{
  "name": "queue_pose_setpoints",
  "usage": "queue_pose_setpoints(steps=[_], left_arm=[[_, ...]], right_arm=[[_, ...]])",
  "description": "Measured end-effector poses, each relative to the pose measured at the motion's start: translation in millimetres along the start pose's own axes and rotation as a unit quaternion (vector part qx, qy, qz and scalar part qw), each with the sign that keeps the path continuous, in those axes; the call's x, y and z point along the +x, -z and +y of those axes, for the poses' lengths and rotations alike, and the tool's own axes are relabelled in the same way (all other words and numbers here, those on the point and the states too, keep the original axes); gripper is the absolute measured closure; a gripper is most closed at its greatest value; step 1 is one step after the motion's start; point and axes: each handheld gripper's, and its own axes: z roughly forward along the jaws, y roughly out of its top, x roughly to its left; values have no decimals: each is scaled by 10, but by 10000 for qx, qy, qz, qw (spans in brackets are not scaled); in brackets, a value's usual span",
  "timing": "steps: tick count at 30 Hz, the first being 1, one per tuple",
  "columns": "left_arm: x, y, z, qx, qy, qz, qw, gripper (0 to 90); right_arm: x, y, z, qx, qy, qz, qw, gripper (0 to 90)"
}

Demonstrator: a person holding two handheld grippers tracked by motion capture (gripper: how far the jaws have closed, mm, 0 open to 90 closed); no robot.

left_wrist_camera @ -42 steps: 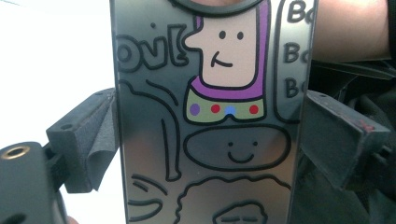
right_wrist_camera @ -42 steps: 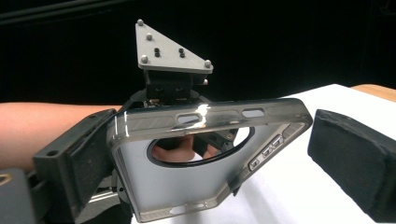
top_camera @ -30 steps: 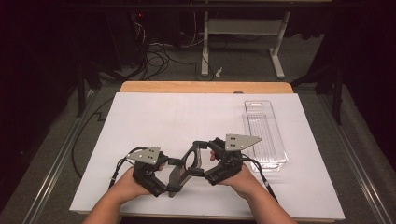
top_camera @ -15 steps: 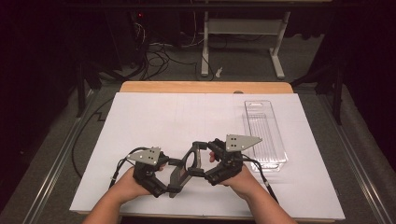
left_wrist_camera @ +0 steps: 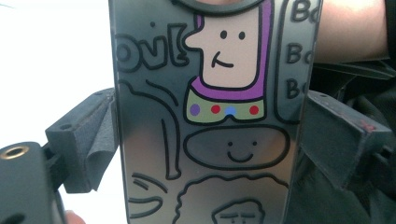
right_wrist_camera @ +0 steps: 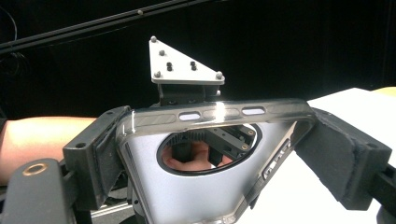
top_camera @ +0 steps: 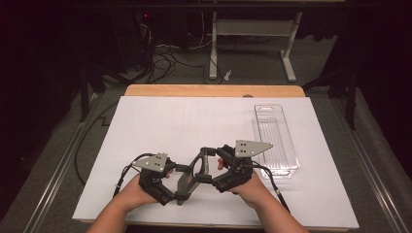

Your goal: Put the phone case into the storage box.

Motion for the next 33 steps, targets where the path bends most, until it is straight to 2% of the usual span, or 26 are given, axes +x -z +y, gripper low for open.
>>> queue_pose_setpoints(steps=[4, 6, 11, 17, 19, 22, 26, 27, 30, 32, 33], left_arm=[[-10, -2, 2, 46, 31, 29, 10000, 122], [-2, -2, 3, 91, 123, 49, 9999, 110], [21, 31, 11, -64, 250, 132, 9996, 31], [-7, 72, 24, -103, 201, 310, 9993, 1], [-5, 93, 24, -176, 219, 291, 9992, 1], [-16, 138, 33, -256, 165, 352, 9989, 1], [-19, 226, 38, -336, 206, 579, 9975, 1], [-18, 244, 38, -304, 205, 705, 9968, 1], [13, 291, 18, -237, 289, 1175, 9924, 1], [41, 329, 1, -183, 396, 1526, 9873, 1], [48, 351, -8, -142, 440, 1741, 9836, 1]], right_arm=[[4, 4, 3, 13, 16, -4, 10000, 141], [9, -2, 0, 46, 39, -45, 10000, 141], [-1, -8, -5, 70, 36, -71, 9999, 141], [10, 9, 6, 59, 81, -185, 9998, 140], [6, 23, 10, 45, 53, -227, 9997, 140], [32, 38, 22, 25, 132, -292, 9995, 140], [49, 57, 36, 36, 192, -434, 9989, 140], [48, 62, 37, 34, 191, -463, 9987, 140], [54, 79, 41, 40, 226, -557, 9982, 140], [54, 92, 45, 12, 214, -602, 9980, 140], [55, 97, 48, 8, 222, -644, 9977, 140]])
